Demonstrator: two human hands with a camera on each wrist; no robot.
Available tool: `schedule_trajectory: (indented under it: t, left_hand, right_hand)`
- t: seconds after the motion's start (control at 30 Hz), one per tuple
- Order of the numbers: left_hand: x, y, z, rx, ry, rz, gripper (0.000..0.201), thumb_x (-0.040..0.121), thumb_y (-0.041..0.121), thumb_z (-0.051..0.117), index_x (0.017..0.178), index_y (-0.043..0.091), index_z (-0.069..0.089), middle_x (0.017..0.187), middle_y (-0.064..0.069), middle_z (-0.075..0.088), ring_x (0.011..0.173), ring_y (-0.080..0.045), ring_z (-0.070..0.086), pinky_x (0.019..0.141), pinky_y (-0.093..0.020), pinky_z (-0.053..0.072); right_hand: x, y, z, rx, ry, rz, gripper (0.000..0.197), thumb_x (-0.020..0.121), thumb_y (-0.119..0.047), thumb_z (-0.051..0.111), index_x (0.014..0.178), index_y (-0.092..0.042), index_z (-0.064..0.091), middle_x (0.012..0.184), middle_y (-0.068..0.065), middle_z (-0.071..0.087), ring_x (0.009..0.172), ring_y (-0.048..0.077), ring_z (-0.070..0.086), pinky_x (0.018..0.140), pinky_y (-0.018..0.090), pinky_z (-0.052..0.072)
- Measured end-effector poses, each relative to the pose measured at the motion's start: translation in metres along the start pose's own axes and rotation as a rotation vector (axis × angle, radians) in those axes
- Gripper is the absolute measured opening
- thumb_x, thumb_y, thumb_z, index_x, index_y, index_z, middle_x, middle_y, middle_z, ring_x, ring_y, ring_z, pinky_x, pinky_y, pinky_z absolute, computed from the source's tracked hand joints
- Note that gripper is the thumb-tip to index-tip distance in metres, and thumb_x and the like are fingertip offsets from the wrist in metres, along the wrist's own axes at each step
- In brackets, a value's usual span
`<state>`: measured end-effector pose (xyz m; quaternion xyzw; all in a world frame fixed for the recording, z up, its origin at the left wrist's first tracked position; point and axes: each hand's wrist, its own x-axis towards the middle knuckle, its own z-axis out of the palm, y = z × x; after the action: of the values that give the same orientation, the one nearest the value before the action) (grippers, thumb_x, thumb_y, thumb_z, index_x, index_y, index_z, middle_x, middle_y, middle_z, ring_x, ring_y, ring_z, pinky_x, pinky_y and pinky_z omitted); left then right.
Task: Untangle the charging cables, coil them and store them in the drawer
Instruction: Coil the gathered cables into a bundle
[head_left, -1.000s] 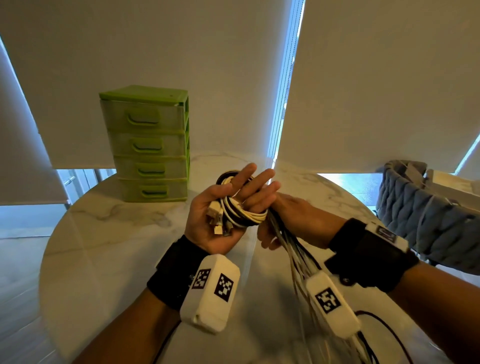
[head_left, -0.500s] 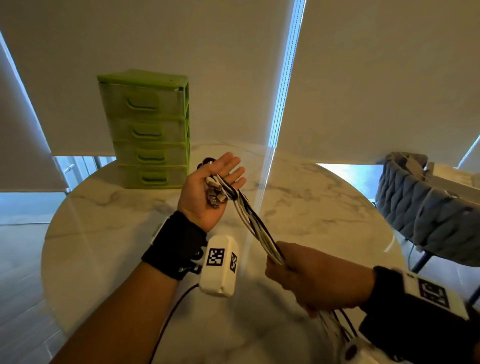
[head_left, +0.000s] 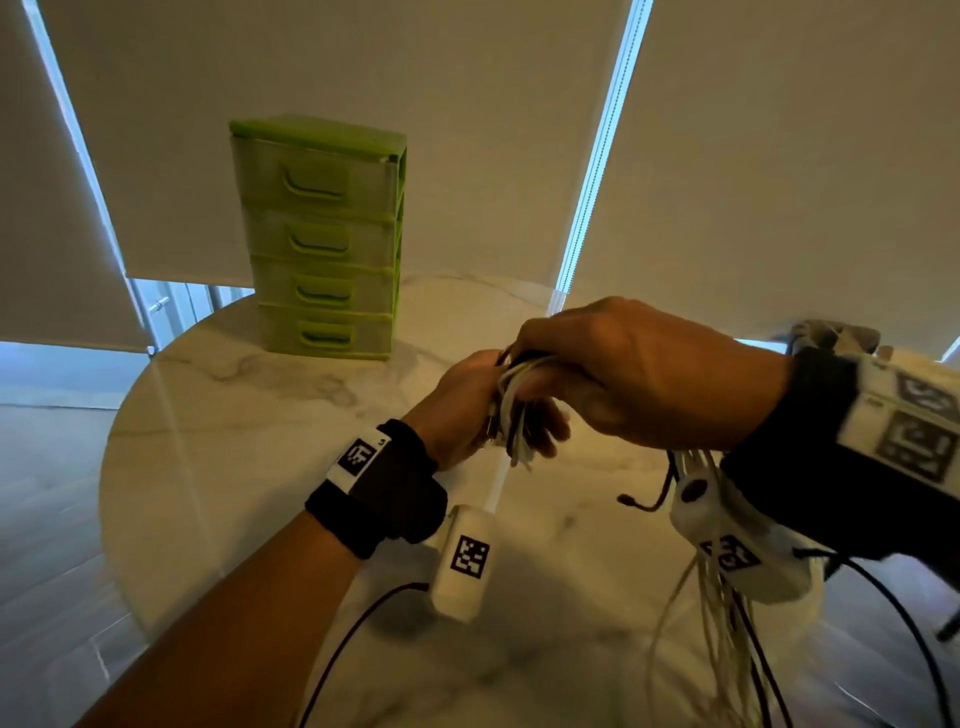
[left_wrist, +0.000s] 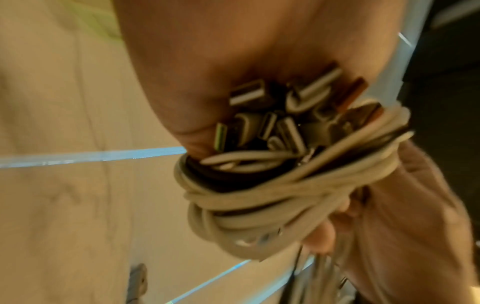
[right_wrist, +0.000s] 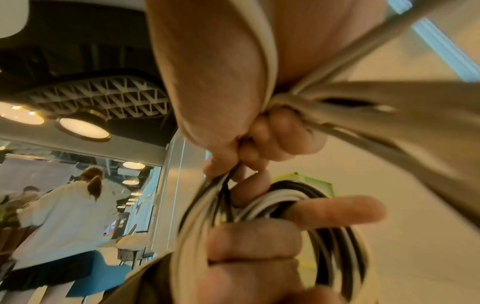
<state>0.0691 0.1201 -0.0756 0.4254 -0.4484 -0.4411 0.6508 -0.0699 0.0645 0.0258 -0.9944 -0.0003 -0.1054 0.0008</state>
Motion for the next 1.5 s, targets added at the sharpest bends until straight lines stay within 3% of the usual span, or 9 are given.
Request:
schedule_trajectory:
  t: [0.13,0.4,0.53,0.63,0.77,0.9,1.13,1.33,1.5]
  left_hand:
    - [-0.003,0.0,0.004,-0.3,-0.224,-0.054,0.039,0.089,0.029,0.043,0.075,0.01,0.073,0.076,-0.024,0.065,0.065,-0.031,0.065,0.076,-0.041,0.057]
    - [0.006,-0.003,-0.003,-0.618,-0.515,-0.1,0.08,0.094,0.062,0.015,0.09,0.003,0.068,0.058,-0.01,0.064,0.052,-0.024,0.065,0.068,-0.034,0.054]
    - [0.004,-0.002,-0.004,-0.622,-0.549,-0.074,0.099,0.064,0.087,0.041,0.093,-0.005,0.066,0.056,-0.006,0.063,0.049,-0.018,0.063,0.063,-0.032,0.054]
    - [-0.001,-0.002,-0.005,-0.567,-0.554,-0.019,0.055,0.081,0.051,0.068,0.098,-0.002,0.066,0.06,-0.001,0.063,0.052,-0.014,0.063,0.067,-0.029,0.053]
    - [-0.004,0.002,-0.001,-0.56,-0.533,-0.035,0.029,0.078,0.022,0.067,0.096,-0.001,0.068,0.054,0.001,0.061,0.048,-0.013,0.06,0.065,-0.028,0.052]
    - [-0.005,0.002,0.001,-0.577,-0.554,-0.036,0.031,0.077,0.018,0.062,0.1,-0.002,0.068,0.055,0.001,0.062,0.05,-0.014,0.062,0.07,-0.028,0.052]
    - [-0.006,0.007,-0.001,-0.664,-0.557,-0.061,0.015,0.077,0.012,0.062,0.09,0.004,0.066,0.058,-0.001,0.064,0.056,-0.016,0.066,0.078,-0.03,0.053]
    - [-0.002,0.006,0.001,-0.672,-0.52,-0.082,0.012,0.078,0.009,0.063,0.088,0.004,0.068,0.067,-0.004,0.068,0.08,-0.023,0.07,0.101,-0.034,0.046]
    - [-0.002,0.003,0.003,-0.754,-0.481,-0.114,0.024,0.074,0.006,0.065,0.097,-0.003,0.064,0.06,-0.007,0.063,0.063,-0.022,0.065,0.101,-0.035,0.047]
  right_hand:
    - [0.006,0.01,0.0,0.168,0.051,0.063,0.009,0.098,-0.027,0.049,0.101,-0.021,0.055,0.077,-0.018,0.059,0.072,-0.002,0.059,0.064,0.012,0.045]
    - [0.009,0.024,0.009,0.353,0.145,0.102,0.028,0.101,-0.029,0.045,0.126,-0.03,0.057,0.092,-0.009,0.068,0.088,0.004,0.064,0.08,0.015,0.048]
    - [0.011,0.031,0.015,0.289,0.194,0.14,0.03,0.1,-0.031,0.043,0.122,-0.025,0.063,0.096,-0.007,0.066,0.093,0.005,0.059,0.084,0.014,0.044]
    - [0.013,0.034,0.018,0.321,0.189,0.104,0.032,0.1,-0.03,0.041,0.108,-0.014,0.068,0.093,-0.007,0.065,0.09,0.008,0.058,0.083,0.018,0.045]
    - [0.015,0.026,0.021,0.694,0.138,0.297,0.055,0.096,-0.045,0.041,0.086,0.005,0.061,0.074,0.007,0.06,0.072,0.01,0.056,0.077,0.027,0.047]
    - [0.017,0.015,0.027,0.727,0.173,0.41,0.068,0.092,-0.06,0.027,0.049,-0.011,0.046,0.048,-0.005,0.048,0.052,0.007,0.048,0.069,0.025,0.041]
    - [0.017,0.004,0.029,0.863,0.236,0.476,0.063,0.082,-0.067,0.034,0.043,-0.021,0.053,0.048,0.0,0.06,0.042,0.008,0.057,0.051,0.018,0.046]
    - [0.03,0.011,0.034,0.858,0.272,0.565,0.077,0.098,-0.057,0.031,0.034,-0.019,0.048,0.039,-0.001,0.055,0.042,0.022,0.049,0.064,0.05,0.048]
    - [0.038,0.019,0.042,0.972,0.261,0.651,0.069,0.096,-0.061,0.031,0.044,-0.016,0.036,0.041,0.001,0.04,0.04,0.015,0.04,0.049,0.021,0.04]
